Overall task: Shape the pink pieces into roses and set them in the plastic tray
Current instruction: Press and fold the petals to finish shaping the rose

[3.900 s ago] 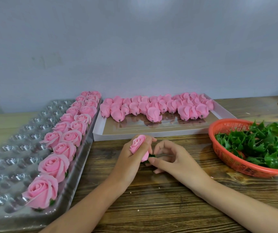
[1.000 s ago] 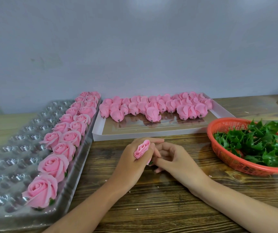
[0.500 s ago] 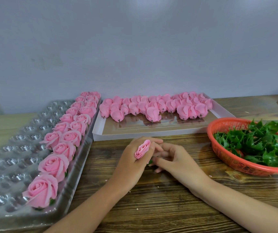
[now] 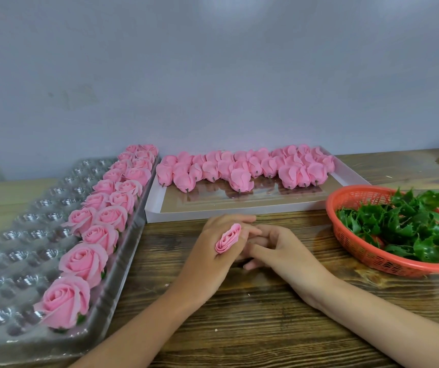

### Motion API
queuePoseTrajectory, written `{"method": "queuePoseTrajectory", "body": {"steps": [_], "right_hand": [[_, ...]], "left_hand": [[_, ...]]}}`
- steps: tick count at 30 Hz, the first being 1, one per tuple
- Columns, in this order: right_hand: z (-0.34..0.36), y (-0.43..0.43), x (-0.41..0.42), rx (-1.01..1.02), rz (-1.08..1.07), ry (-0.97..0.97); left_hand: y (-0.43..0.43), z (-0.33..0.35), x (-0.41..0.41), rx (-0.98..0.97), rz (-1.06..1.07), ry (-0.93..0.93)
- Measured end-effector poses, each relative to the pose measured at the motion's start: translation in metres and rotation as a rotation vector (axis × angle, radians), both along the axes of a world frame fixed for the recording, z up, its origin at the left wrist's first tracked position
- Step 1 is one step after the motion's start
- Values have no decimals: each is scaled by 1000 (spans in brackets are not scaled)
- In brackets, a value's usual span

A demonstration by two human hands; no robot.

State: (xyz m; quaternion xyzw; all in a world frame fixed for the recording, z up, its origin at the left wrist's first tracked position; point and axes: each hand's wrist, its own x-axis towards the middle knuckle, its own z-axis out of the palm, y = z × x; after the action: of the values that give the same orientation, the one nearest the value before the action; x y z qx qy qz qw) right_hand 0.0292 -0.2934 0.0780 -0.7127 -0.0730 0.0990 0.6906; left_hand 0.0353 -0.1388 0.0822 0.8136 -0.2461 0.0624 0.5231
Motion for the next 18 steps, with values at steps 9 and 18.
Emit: {"method": "queuePoseTrajectory", "body": {"steps": [9,18], "right_hand": [[3,0,-3,83,33,-3],[-1,-2,-3,105,45,-80]], "left_hand": [[1,1,3,-94,-30,183],[-1,7,1,-134,-55,209]]}}
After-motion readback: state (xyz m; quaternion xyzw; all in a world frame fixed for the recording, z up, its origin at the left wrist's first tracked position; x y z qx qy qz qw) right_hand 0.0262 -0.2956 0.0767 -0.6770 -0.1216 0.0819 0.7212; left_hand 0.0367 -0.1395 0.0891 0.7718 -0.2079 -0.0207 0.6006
